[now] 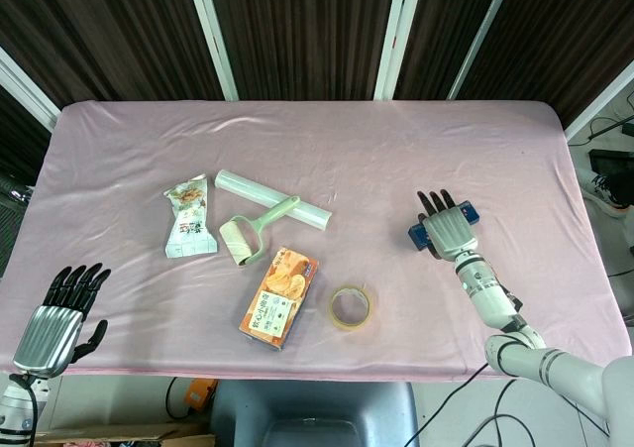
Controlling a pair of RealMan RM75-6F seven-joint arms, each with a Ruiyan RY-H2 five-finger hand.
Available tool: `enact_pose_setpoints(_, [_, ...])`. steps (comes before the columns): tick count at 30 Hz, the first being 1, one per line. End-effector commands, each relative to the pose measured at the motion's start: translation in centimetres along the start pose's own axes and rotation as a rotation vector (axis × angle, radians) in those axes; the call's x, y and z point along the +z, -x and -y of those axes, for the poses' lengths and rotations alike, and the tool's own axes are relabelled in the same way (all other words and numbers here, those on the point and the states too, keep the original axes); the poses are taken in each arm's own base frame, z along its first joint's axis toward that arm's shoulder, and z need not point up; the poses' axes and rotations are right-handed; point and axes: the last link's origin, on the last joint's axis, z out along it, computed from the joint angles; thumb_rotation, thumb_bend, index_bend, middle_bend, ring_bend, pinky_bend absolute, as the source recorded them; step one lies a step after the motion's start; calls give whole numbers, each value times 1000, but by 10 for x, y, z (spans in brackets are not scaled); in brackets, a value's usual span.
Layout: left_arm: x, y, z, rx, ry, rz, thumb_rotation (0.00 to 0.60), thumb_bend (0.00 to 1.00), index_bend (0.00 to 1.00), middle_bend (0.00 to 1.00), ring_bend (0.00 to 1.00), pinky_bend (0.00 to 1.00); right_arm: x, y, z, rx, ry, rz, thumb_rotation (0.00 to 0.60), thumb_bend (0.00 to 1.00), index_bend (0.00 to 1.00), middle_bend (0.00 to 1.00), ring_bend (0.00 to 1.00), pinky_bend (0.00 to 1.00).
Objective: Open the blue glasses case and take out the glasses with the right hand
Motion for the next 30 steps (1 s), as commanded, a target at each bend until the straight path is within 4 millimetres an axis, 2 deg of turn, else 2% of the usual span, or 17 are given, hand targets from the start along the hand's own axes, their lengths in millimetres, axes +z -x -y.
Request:
enact_pose_setpoints(1, [0, 0, 0, 0, -1, -4, 600, 391, 0, 31, 0, 0, 0, 0, 2, -2, -2, 5, 600, 477, 501, 55, 0, 0])
enact_pose_setpoints(8, [-1, -1, 1, 0, -2, -6, 600, 390, 0, 31, 0, 0, 2, 1, 3, -14, 4, 19, 600, 512, 520, 55, 0, 0])
enact_pose_setpoints(21, [-1, 0, 0, 0, 0, -1, 600, 391, 0, 31, 0, 0, 3, -1, 1, -33, 20, 24, 600, 703, 561, 55, 0, 0])
enact_pose_setpoints(30, [-1, -1, 1, -3, -4, -1, 600, 392, 0, 31, 0, 0, 11, -8, 1, -39, 38, 18, 600, 748, 585, 55, 0, 0])
